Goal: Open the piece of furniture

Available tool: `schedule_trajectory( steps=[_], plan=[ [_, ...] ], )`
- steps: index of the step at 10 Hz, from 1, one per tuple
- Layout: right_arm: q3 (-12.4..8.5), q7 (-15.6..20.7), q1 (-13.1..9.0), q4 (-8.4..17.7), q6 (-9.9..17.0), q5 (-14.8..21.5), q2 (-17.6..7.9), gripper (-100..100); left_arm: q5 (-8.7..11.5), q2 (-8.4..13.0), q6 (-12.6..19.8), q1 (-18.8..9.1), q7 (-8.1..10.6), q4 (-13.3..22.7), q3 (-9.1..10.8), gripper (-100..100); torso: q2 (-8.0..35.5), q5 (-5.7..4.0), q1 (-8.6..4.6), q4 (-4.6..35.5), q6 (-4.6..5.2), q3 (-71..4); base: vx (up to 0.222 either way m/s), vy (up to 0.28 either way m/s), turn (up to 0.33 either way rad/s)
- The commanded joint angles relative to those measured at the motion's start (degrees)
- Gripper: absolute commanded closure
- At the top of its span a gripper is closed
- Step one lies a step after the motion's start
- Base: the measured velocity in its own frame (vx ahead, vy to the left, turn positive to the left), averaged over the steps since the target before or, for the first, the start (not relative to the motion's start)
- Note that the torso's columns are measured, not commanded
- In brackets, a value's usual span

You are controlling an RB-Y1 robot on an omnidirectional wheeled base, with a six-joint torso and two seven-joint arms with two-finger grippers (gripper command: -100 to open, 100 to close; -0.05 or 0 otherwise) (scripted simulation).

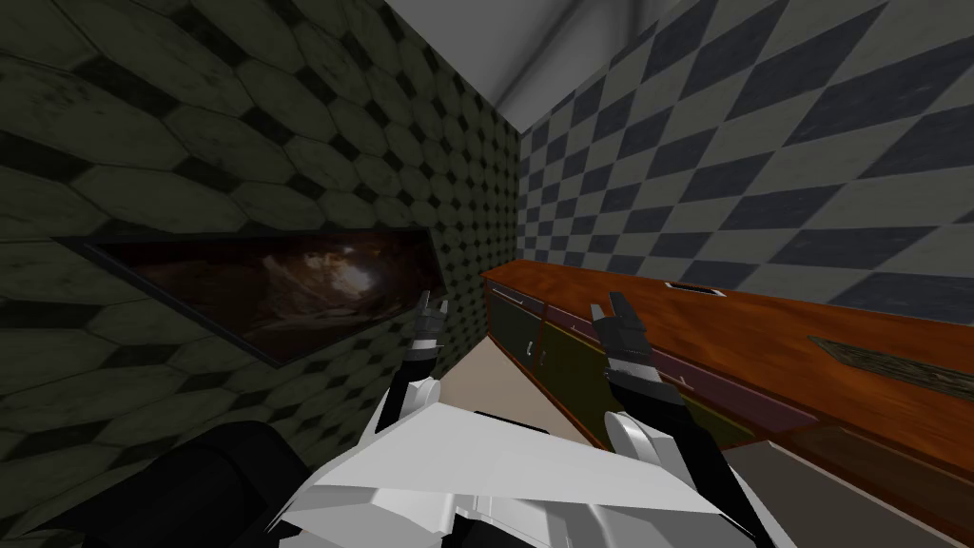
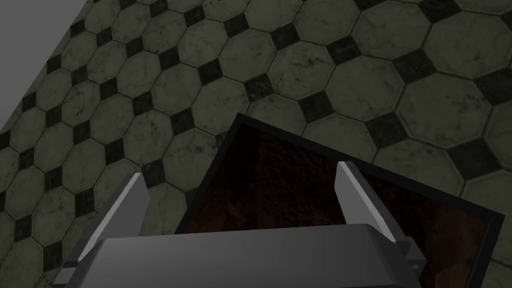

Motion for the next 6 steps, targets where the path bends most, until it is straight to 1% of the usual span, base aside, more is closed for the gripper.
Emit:
schedule_trajectory(
  steps=[1, 3, 6],
  plan=[
    [0.0, 0.0, 0.0, 0.0, 0.0, 0.0, 0.0, 0, 0.0, 0.0, 0.0, 0.0, 0.00, 0.0, 0.00, 0, 2.3, 0.00, 0.00, 2.3, 0.00, -4.7, 0.000, 0.000, 0.000],
    [0.0, 0.0, 0.0, 0.0, 0.0, 0.0, 0.0, 0, 0.0, 0.0, 0.0, 0.0, 0.00, 0.0, 0.00, 0, 10.0, 0.00, 0.00, 10.1, 0.00, -20.1, 0.000, 0.000, 0.000],
    [0.0, 0.0, 0.0, 0.0, 0.0, 0.0, 0.0, 0, 0.0, 0.0, 0.0, 0.0, 0.00, 0.0, 0.00, 0, 22.7, 0.00, 0.00, 22.7, 0.00, -45.4, 0.000, 0.000, 0.000]
  ],
)
